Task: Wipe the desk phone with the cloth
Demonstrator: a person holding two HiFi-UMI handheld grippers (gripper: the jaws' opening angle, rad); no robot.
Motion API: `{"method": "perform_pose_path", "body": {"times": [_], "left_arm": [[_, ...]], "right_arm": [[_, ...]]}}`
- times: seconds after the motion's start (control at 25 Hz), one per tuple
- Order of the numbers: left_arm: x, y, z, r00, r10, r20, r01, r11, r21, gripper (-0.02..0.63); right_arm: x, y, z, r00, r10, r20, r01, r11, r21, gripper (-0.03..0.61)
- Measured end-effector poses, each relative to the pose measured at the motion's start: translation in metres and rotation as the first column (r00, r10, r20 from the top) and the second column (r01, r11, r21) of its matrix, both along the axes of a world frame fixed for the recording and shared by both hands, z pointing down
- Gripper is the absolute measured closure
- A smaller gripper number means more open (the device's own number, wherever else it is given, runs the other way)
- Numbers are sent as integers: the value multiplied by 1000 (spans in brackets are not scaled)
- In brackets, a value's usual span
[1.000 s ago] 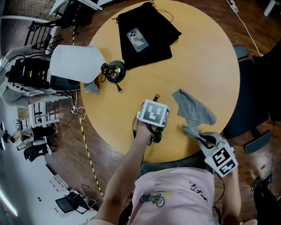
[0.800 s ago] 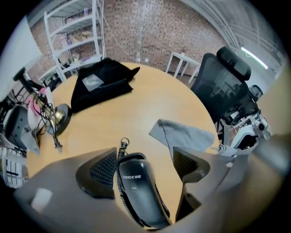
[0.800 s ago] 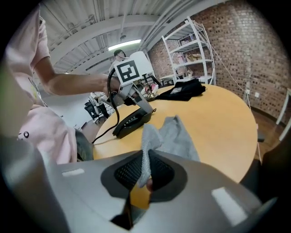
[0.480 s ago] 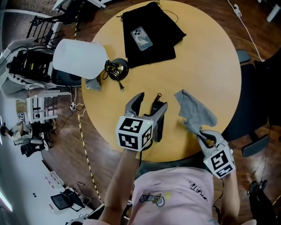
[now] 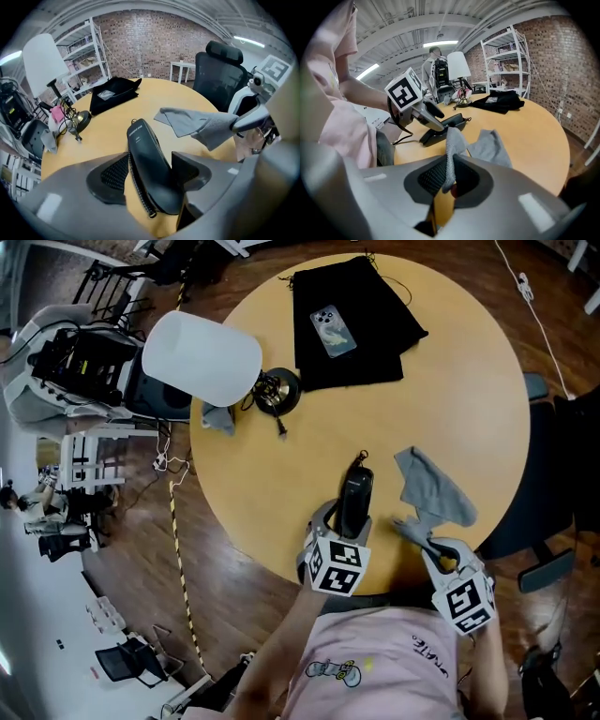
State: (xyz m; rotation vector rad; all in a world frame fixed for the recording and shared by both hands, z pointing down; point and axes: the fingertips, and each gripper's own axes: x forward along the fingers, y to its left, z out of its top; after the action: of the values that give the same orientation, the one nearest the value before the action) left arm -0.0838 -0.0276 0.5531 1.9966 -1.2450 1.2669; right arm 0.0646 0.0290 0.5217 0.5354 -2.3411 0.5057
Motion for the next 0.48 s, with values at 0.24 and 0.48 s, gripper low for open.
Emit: {"method": "perform_pose_path", "body": {"times": [0.24,0.48], "left_arm": [[1,-9,8,999,-52,-15,52,998,-40,348],[-7,-7,-27,998,-50,-34,52,997,57,408]], "right_arm": [[1,-2,-4,1000,17,13,-17,1000,1,549],[19,-29,-12,992,120,-30,-115,984,136,549]]}}
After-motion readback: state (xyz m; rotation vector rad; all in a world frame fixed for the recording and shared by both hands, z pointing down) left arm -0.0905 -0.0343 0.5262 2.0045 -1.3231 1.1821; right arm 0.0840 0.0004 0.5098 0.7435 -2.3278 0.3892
